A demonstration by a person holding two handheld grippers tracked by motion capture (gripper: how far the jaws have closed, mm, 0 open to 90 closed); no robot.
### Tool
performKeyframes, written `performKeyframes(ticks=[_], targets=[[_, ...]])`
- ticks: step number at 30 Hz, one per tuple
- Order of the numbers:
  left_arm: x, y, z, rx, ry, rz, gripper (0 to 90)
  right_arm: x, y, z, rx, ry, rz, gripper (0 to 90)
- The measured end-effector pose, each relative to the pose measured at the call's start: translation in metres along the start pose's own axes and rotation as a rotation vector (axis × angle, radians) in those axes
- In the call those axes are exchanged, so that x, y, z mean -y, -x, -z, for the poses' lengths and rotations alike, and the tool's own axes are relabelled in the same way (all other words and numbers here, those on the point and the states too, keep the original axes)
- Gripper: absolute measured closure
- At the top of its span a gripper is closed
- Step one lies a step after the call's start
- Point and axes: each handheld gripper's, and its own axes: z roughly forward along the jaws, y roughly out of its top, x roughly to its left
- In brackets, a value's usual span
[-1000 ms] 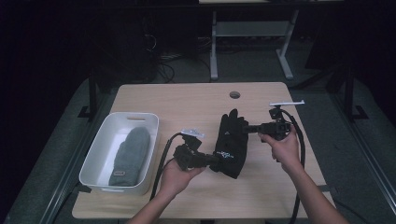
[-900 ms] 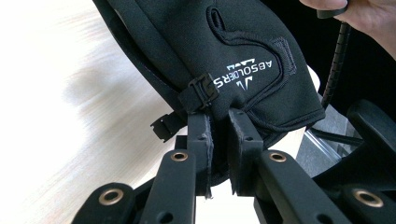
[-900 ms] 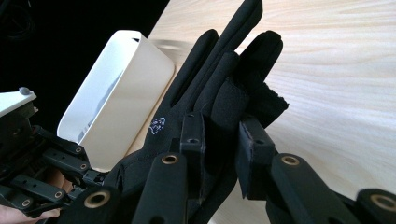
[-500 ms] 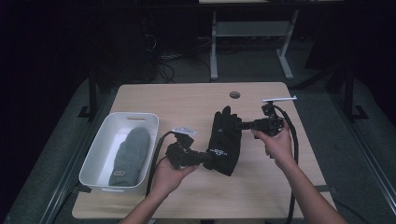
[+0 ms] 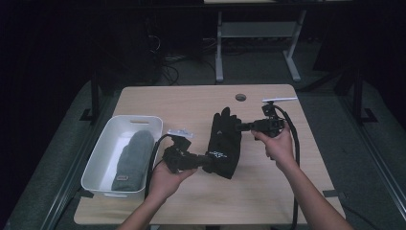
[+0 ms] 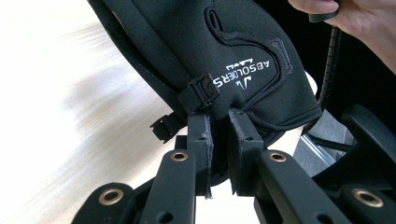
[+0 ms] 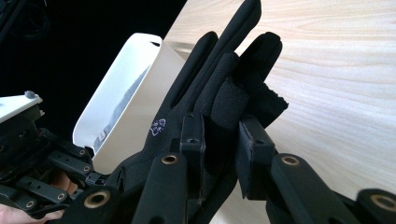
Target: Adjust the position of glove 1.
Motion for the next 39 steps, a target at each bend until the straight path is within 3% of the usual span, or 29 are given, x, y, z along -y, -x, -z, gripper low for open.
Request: performKeyframes(ticks=[39], targets=[[0.006,-0.015,0.05,-0.024,0.06,0.032,81.0,-0.029,-0.038,-0.036,-0.06,-0.024,0.03,74.1]])
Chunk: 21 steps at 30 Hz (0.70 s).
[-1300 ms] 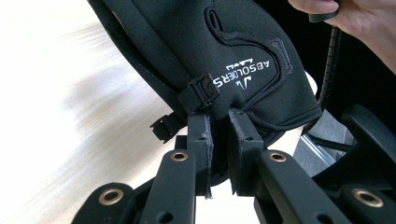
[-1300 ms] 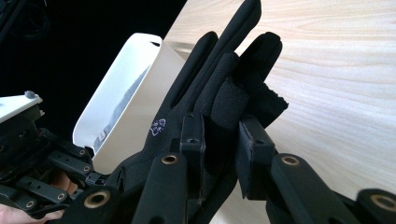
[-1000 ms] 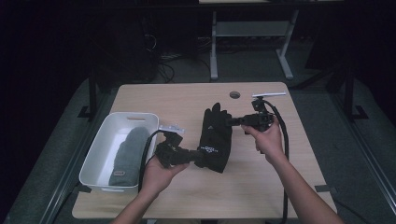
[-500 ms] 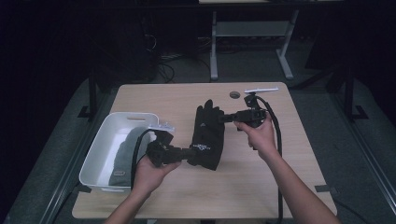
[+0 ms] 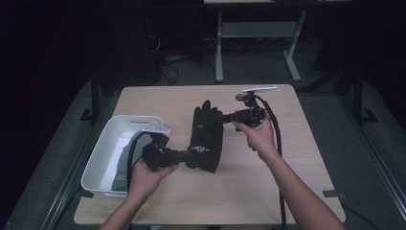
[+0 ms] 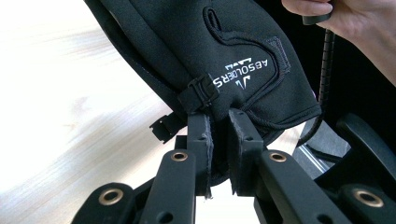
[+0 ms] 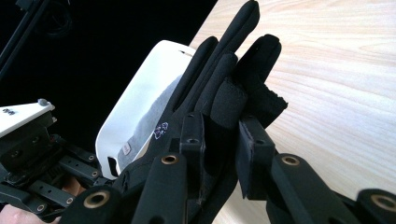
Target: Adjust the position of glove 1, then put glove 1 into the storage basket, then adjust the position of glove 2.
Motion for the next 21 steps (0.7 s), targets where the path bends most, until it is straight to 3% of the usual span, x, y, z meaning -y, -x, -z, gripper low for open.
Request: performKeyframes(ticks=[21], targets=[[0.001,-0.004,0.029,-0.028,0.022,0.006,80.9,-0.012,-0.022,-0.018,-0.02,-0.008,0.026,74.1]])
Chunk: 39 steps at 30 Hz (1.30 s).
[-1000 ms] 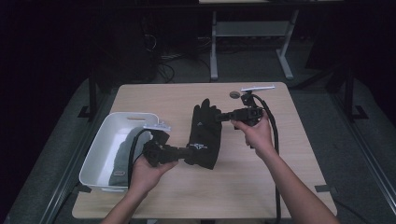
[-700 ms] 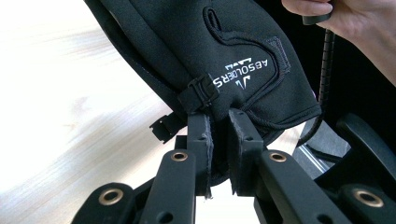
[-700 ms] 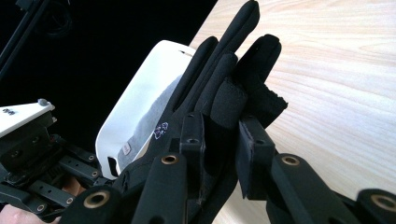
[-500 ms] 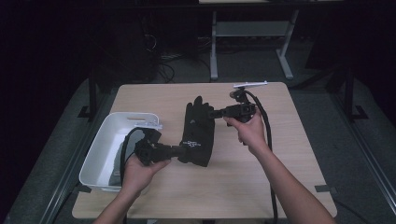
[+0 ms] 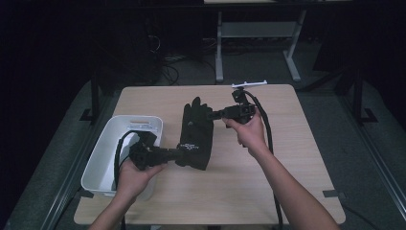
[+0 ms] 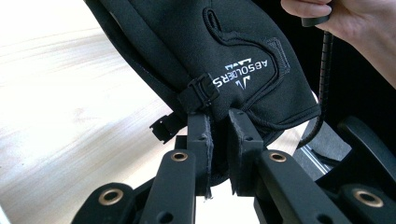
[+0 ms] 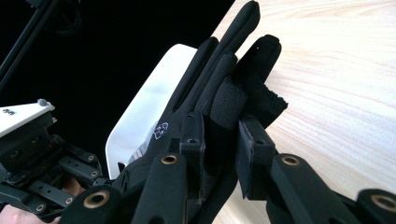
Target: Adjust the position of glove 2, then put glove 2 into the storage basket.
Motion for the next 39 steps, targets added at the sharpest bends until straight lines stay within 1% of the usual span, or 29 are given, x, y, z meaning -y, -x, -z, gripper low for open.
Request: performKeyframes(ticks=[3,5,8,19,22,26,31,35,36,39], targets=[[0.001,-0.001,0.003,-0.005,0.002,-0.005,81.0,-0.002,-0.003,-0.003,0.001,-0.007,0.009,74.0],[0.002,-0.001,0.005,-0.006,0.006,-0.001,81.0,-0.004,-0.006,-0.004,-0.001,-0.006,0.009,74.0],[0.003,-0.001,0.008,-0.01,0.011,0.003,81.0,-0.006,-0.009,-0.007,0.002,-0.012,0.026,73.9],[0.003,-0.006,0.022,-0.03,0.013,0.006,81.0,-0.012,-0.018,-0.018,-0.009,-0.022,0.036,73.9],[0.003,-0.007,0.028,-0.036,0.016,0.002,81.0,-0.014,-0.021,-0.021,-0.014,-0.022,0.043,73.9],[0.004,-0.01,0.036,-0.047,0.027,0.014,81.0,-0.018,-0.027,-0.028,-0.02,-0.026,0.049,73.8],[0.007,-0.013,0.042,-0.055,0.027,0.022,81.0,-0.02,-0.032,-0.036,-0.026,-0.03,0.058,73.7],[0.008,-0.015,0.048,-0.064,0.032,0.024,81.0,-0.022,-0.035,-0.042,-0.03,-0.036,0.06,73.7],[0.009,-0.015,0.05,-0.066,0.033,0.026,81.0,-0.022,-0.037,-0.044,-0.037,-0.034,0.056,73.7],[0.009,-0.017,0.054,-0.072,0.032,0.026,81.0,-0.024,-0.04,-0.048,-0.039,-0.036,0.064,73.7]])
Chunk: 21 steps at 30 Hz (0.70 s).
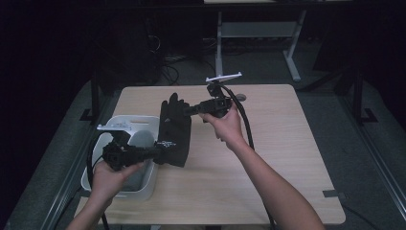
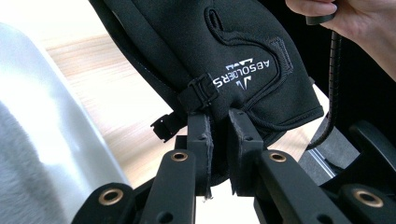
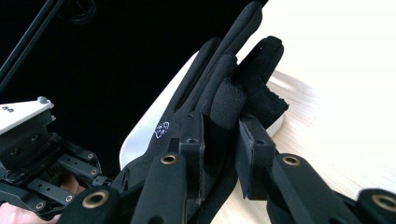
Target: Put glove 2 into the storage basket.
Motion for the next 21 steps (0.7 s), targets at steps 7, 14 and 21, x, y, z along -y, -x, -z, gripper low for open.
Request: performKeyframes(ticks=[7,14,21], targets=[[0.002,-0.005,0.008,-0.009,0.006,0.007,81.0,-0.004,-0.006,-0.009,-0.011,0.0,0.001,73.7],[0.006,-0.011,0.019,-0.02,0.019,0.023,81.0,-0.009,-0.013,-0.019,-0.012,-0.008,0.018,73.6],[0.009,-0.017,0.029,-0.032,0.028,0.036,81.0,-0.014,-0.02,-0.032,-0.019,-0.021,0.022,73.5]])
